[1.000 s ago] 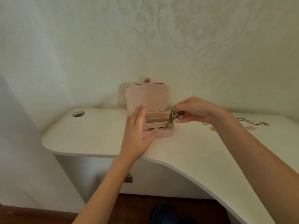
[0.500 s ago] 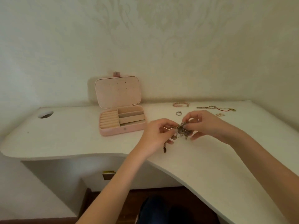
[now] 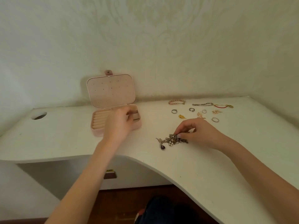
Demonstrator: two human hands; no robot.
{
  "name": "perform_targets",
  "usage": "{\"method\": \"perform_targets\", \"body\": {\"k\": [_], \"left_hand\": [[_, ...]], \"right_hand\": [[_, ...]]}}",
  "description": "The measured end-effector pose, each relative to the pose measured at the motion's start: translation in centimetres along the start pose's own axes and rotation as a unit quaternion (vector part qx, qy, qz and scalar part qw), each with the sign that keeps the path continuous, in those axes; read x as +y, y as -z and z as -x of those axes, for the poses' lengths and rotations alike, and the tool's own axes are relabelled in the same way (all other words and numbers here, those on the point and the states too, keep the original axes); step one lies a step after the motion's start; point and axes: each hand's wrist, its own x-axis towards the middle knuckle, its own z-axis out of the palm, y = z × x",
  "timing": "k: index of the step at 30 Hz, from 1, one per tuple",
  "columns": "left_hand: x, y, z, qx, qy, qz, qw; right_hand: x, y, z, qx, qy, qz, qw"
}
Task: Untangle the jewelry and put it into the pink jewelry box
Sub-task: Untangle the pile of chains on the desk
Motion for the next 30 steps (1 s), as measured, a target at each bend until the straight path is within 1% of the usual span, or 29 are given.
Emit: {"method": "perform_targets", "body": {"k": [1, 3, 6, 9, 11, 13, 17, 21, 23, 25, 27, 30], "left_hand": [[-0.7, 0.3, -0.6, 0.004, 0.005, -0.05, 0.999], [-1.7, 0.4, -1.6, -0.021, 0.017, -0.132, 0.991], [-2.2, 0.2, -2.1, -0.064, 0.033, -0.183, 0.98], [-2.2, 0.5, -2.3, -0.082, 0.043, -0.174, 0.98], [-2.2, 0.8, -2.5, -0.105, 0.064, -0.177, 0.976], [-2.3, 1.0, -2.6, -0.119, 0.089, -0.147, 0.978], [-2.4, 1.6, -2.6, -0.114, 0.112, -0.062, 0.985], [-3.3, 1.7, -2.6, -0.101, 0.125, -0.019, 0.987], [-4.0, 1.5, -2.5, -0.083, 0.132, -0.029, 0.987], [-4.4, 1.5, -2.6, -0.078, 0.126, -0.034, 0.988], [-4.6, 1.6, -2.7, -0.103, 0.117, -0.013, 0.988], [-5.4, 2.1, -2.9, -0.112, 0.097, 0.001, 0.989]], "right_hand": [[0.0, 0.0, 0.0, 0.006, 0.003, -0.001, 1.0], [0.0, -0.1, 0.0, 0.011, 0.004, -0.009, 1.0], [-0.2, -0.3, 0.1, 0.013, 0.003, -0.013, 1.0], [-0.3, -0.5, 0.1, 0.011, 0.005, -0.006, 1.0], [-0.4, -0.5, 0.1, 0.011, 0.007, -0.005, 1.0], [-0.5, -0.5, 0.1, 0.012, 0.009, -0.008, 1.0], [-0.5, -0.5, 0.3, 0.008, 0.01, -0.021, 1.0], [-0.3, -0.5, 0.1, 0.006, 0.01, -0.022, 1.0], [-0.2, -0.5, 0.1, 0.007, 0.011, -0.023, 1.0], [-0.1, -0.5, 0.1, 0.009, 0.016, -0.025, 1.0], [0.0, -0.6, 0.1, 0.009, 0.019, -0.028, 0.999], [0.3, -0.6, 0.1, 0.012, 0.02, -0.027, 0.999]]}}
